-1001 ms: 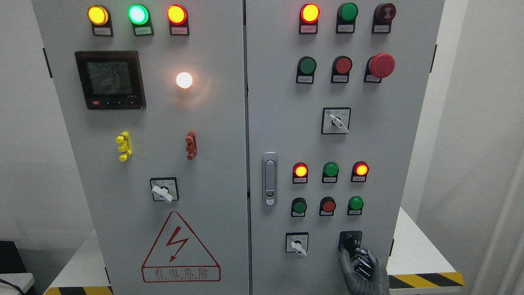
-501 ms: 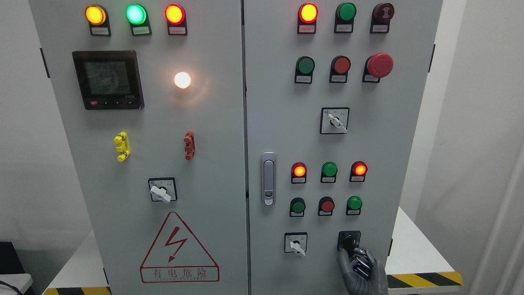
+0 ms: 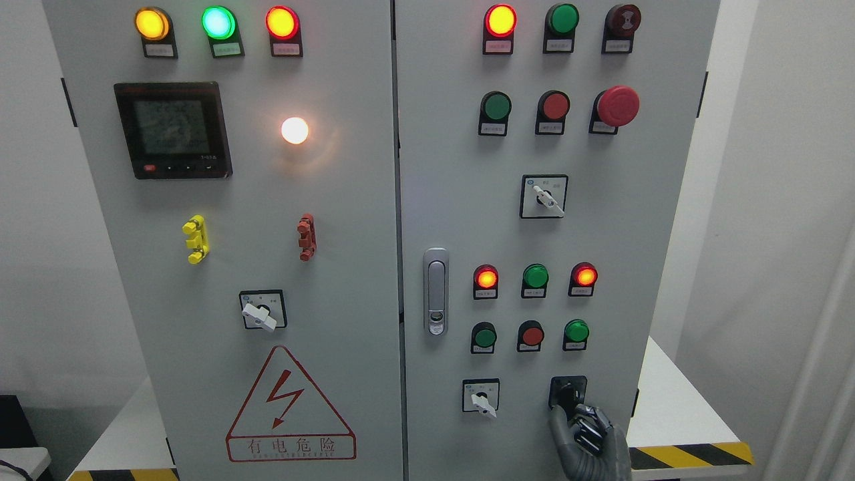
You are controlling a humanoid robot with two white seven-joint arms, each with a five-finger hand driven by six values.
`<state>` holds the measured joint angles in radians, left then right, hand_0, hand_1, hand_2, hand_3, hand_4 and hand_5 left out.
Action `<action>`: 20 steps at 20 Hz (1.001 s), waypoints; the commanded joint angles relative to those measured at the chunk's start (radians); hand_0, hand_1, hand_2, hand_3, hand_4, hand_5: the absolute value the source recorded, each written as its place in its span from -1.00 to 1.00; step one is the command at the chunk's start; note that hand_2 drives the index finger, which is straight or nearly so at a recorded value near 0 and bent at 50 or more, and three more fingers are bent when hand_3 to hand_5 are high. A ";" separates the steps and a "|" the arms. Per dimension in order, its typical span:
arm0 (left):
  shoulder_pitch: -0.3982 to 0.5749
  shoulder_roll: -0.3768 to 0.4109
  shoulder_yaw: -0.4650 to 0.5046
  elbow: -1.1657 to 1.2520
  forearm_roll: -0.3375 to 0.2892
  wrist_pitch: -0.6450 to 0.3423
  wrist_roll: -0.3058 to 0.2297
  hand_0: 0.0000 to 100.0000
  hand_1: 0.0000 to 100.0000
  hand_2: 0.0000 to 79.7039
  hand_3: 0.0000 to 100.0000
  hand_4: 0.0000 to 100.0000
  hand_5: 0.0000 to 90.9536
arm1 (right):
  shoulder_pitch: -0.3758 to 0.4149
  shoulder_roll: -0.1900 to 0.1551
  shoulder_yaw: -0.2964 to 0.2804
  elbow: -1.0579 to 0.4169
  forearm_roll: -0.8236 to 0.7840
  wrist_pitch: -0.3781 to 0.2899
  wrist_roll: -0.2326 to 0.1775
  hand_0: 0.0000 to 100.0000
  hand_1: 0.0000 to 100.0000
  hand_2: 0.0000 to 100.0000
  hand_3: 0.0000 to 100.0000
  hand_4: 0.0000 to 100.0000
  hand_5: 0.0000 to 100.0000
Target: Trip black knob to open circuit
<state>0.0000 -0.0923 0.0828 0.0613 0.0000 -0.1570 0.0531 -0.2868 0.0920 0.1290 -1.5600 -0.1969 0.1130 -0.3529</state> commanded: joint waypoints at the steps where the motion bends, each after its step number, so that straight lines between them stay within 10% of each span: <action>1: -0.008 0.000 0.000 0.000 -0.034 0.001 0.001 -0.76 -0.22 -1.00 -1.00 -1.00 -1.00 | 0.000 0.000 0.011 -0.005 -0.001 -0.024 0.051 0.25 0.59 0.28 0.93 0.94 0.95; 20: -0.008 0.000 0.000 0.000 -0.032 0.001 0.001 -0.76 -0.22 -1.00 -1.00 -1.00 -1.00 | 0.001 0.000 0.011 -0.003 0.005 -0.036 0.049 0.23 0.58 0.28 0.93 0.95 0.95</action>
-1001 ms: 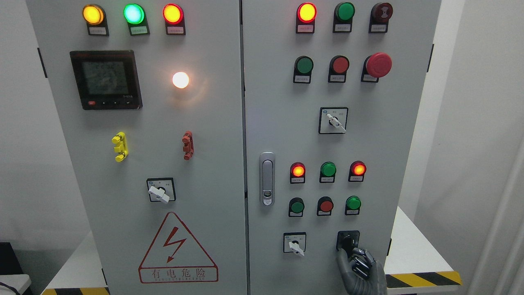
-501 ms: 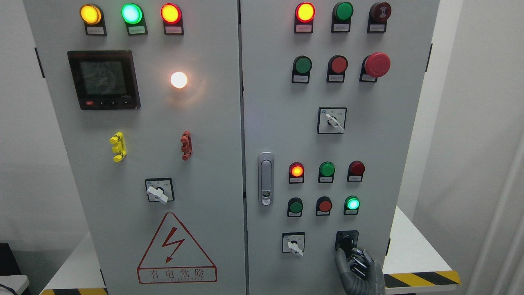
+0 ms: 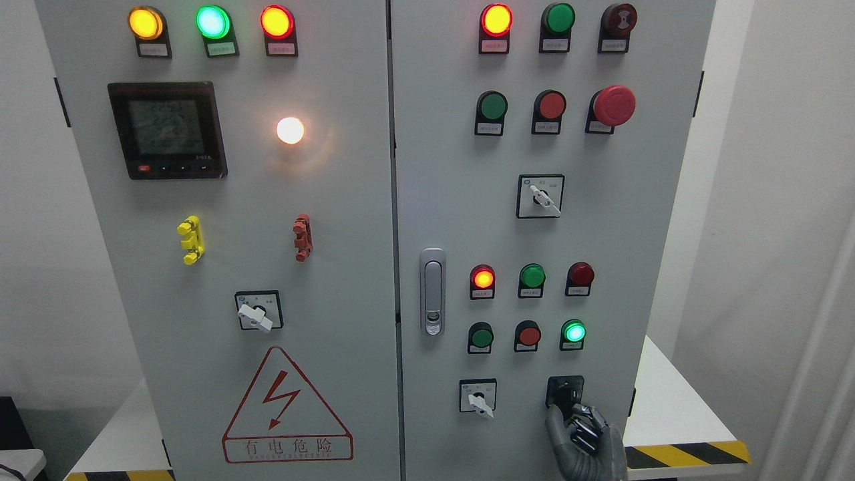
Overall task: Trip black knob to open circuit
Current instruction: 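Hold the right hand on the turned black knob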
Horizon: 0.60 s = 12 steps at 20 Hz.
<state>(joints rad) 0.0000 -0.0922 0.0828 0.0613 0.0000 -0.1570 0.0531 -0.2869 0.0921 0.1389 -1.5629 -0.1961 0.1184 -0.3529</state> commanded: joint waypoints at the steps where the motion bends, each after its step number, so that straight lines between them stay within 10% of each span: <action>1: -0.008 0.000 0.000 0.000 -0.032 0.001 0.001 -0.76 -0.22 -1.00 -1.00 -1.00 -1.00 | 0.002 0.000 0.002 0.000 0.009 -0.043 0.049 0.23 0.58 0.28 0.93 0.95 0.95; 12: -0.008 0.000 0.000 0.000 -0.032 0.001 0.001 -0.76 -0.22 -1.00 -1.00 -1.00 -1.00 | 0.003 -0.003 -0.005 0.000 0.064 -0.051 0.049 0.17 0.59 0.27 0.92 0.94 0.95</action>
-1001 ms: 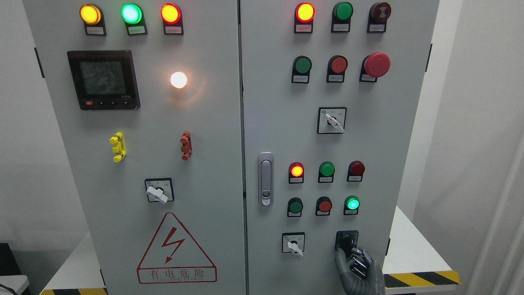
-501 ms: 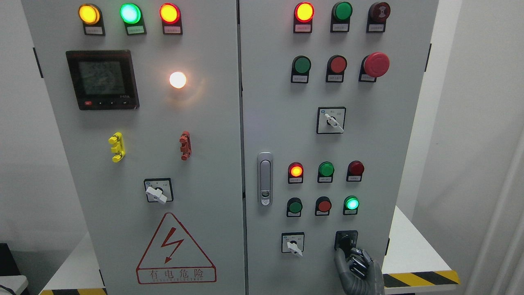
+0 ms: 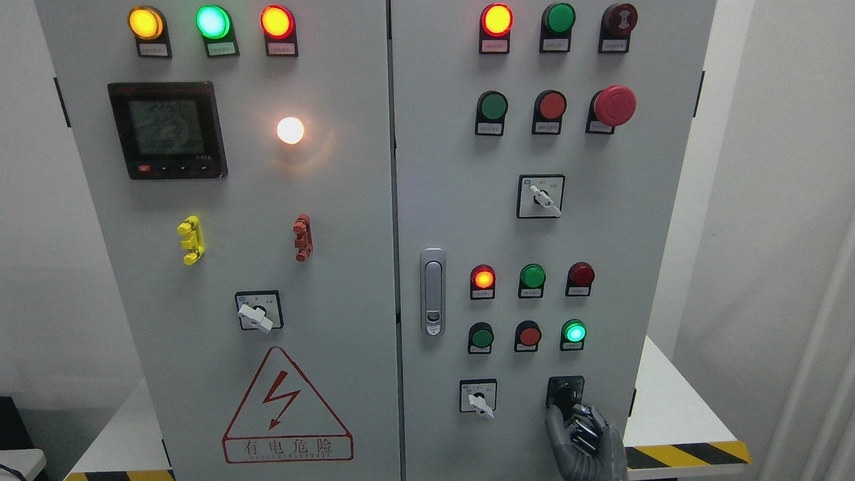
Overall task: Trip black knob to open circuit
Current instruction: 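Hold the right hand on the turned black knob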
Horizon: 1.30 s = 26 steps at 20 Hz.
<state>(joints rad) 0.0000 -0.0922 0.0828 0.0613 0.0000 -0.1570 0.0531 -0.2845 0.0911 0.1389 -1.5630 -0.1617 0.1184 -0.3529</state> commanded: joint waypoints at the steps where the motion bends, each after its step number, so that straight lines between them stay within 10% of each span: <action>1: -0.008 0.000 0.000 0.000 -0.032 0.001 0.001 -0.76 -0.22 -1.00 -1.00 -1.00 -1.00 | 0.001 -0.002 -0.005 0.000 0.037 -0.054 0.049 0.17 0.59 0.27 0.92 0.94 0.95; 26: -0.008 0.000 0.000 0.000 -0.034 0.001 0.001 -0.76 -0.22 -1.00 -1.00 -1.00 -1.00 | 0.002 -0.002 -0.013 0.008 0.083 -0.057 0.046 0.13 0.60 0.26 0.90 0.93 0.95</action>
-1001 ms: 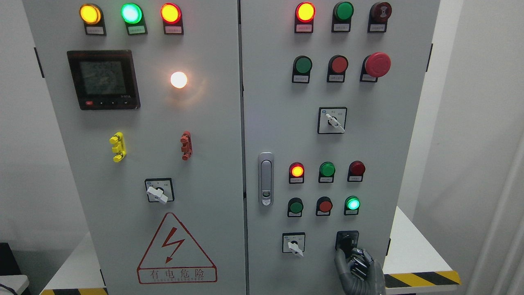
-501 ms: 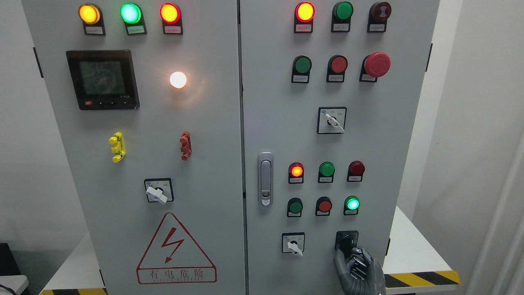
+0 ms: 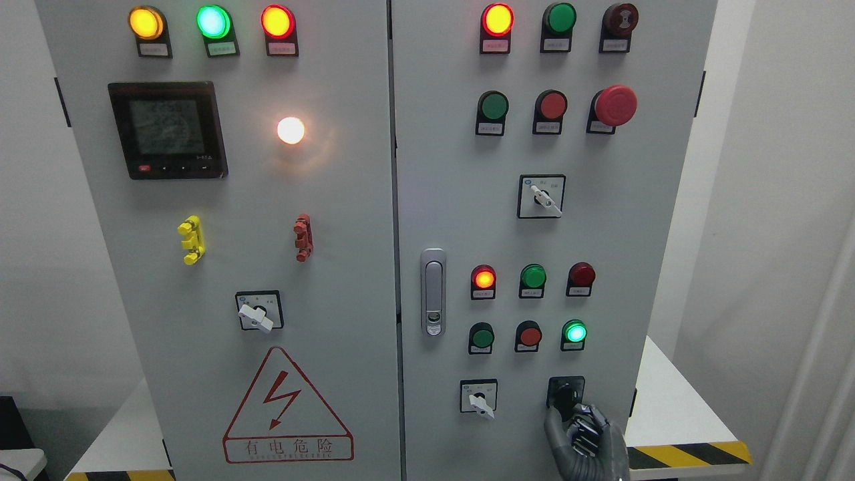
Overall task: Trip black knob to open circuit
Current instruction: 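Hold the right hand on the turned black knob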
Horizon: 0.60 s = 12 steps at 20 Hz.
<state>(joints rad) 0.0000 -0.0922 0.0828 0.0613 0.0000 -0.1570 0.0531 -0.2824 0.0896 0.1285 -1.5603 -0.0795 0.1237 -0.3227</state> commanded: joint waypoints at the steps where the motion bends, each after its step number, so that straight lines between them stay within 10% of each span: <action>1: -0.008 0.000 0.000 0.000 -0.032 0.001 0.001 -0.76 -0.22 -1.00 -1.00 -1.00 -1.00 | 0.000 -0.001 -0.004 0.005 0.001 -0.062 0.016 0.13 0.60 0.26 0.90 0.93 0.95; 12: -0.008 0.000 0.000 0.000 -0.034 0.001 0.001 -0.76 -0.22 -1.00 -1.00 -1.00 -1.00 | 0.002 -0.001 -0.018 0.016 0.001 -0.062 0.016 0.12 0.60 0.24 0.87 0.91 0.95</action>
<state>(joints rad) 0.0000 -0.0922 0.0828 0.0614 0.0000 -0.1570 0.0531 -0.2823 0.0893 0.1185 -1.5534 -0.0782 0.1237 -0.3050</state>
